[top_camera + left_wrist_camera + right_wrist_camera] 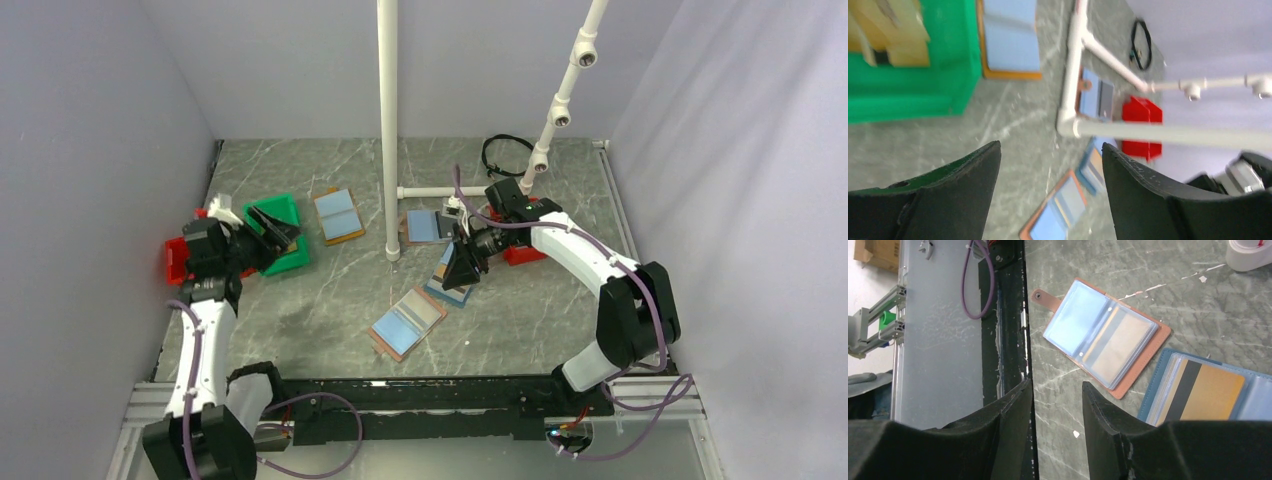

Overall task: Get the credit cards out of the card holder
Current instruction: Remove the credit card from the card holder.

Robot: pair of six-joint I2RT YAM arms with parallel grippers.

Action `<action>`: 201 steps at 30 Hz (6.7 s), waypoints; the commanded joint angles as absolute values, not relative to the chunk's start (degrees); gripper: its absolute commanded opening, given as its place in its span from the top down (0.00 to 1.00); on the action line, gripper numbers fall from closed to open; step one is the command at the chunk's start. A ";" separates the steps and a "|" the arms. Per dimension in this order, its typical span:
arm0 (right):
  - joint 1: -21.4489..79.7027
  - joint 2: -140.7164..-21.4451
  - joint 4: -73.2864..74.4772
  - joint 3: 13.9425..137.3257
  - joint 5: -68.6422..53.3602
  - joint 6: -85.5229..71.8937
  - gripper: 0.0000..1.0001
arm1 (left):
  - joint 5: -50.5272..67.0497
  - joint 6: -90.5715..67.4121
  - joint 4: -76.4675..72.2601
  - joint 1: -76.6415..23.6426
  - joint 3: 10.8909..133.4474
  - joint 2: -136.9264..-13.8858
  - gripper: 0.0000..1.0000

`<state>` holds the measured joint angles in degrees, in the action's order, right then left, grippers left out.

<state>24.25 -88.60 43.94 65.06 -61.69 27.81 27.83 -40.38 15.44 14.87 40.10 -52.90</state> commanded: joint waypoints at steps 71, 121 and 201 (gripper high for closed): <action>33.64 -104.42 21.79 59.14 -49.66 0.65 0.65 | -1.86 -75.86 -28.11 -47.51 17.10 -79.48 0.55; 33.56 -106.43 19.46 59.05 -60.65 -3.56 0.93 | 0.18 -75.02 -35.43 -47.54 13.84 -78.16 0.54; 33.57 -107.83 21.27 60.29 -56.78 -1.91 1.00 | 3.91 -73.57 -33.36 -46.32 13.41 -77.15 0.44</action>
